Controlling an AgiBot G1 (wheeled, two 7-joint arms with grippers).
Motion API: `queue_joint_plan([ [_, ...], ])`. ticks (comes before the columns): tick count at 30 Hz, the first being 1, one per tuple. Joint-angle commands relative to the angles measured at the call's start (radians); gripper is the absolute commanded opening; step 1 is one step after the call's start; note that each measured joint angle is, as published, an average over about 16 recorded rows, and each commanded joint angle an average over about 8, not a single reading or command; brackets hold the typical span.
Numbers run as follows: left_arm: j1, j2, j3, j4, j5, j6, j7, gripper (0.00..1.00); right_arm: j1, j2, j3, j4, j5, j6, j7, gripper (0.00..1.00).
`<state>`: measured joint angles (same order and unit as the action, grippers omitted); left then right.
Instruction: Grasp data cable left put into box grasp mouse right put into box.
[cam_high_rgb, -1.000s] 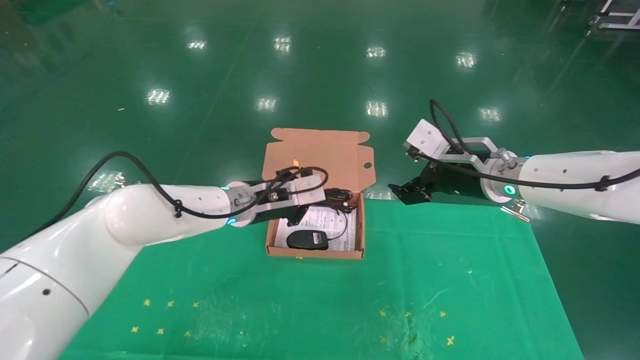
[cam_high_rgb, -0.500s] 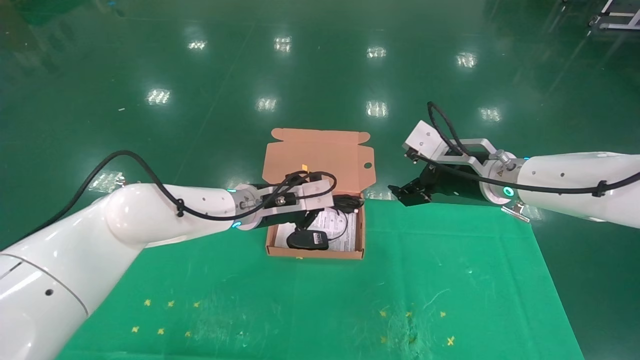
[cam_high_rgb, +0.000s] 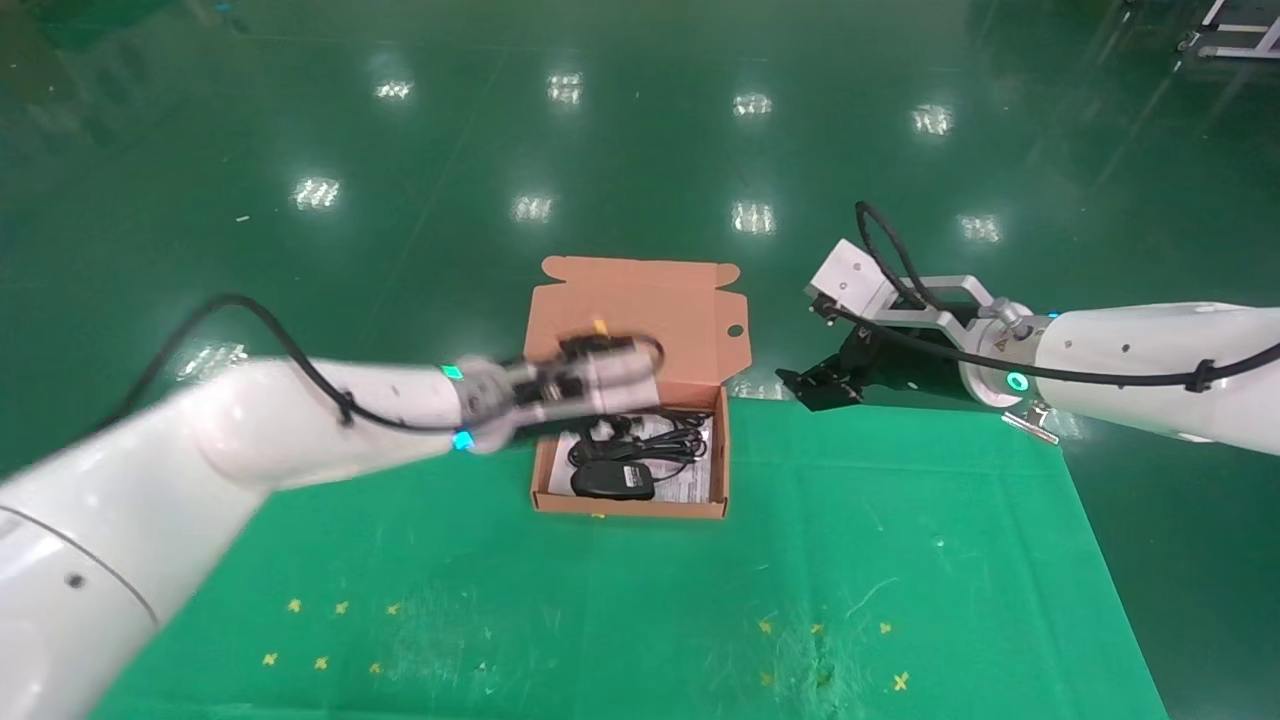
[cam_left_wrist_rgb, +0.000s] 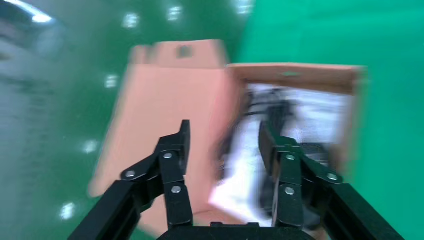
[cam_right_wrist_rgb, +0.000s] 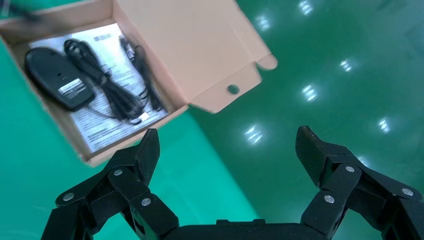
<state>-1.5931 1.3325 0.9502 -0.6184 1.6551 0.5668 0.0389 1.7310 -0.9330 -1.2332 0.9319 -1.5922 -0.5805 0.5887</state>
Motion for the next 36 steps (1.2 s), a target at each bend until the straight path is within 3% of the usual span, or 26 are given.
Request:
queue_joint_plan([
  [1,-0.018,-0.015,-0.007,-0.016,-0.003,-0.016,-0.002,1.0,0.006,0.005,0.007,0.005,0.004,0.011,-0.002,1.0],
  [8,-0.097,-0.015,-0.018,0.023,0.033,-0.096,-0.032,1.0,0.065,0.04,-0.004,0.061,-0.064,-0.002,-0.044,1.0],
  [15,-0.085,-0.03,-0.039,0.015,0.004,-0.069,-0.048,1.0,0.065,0.054,0.012,0.081,-0.065,-0.044,-0.061,1.0],
  [36,0.133,-0.279,-0.267,-0.23,-0.33,0.291,-0.112,1.0,-0.19,0.148,0.344,0.176,0.262,-0.351,-0.18,1.0],
])
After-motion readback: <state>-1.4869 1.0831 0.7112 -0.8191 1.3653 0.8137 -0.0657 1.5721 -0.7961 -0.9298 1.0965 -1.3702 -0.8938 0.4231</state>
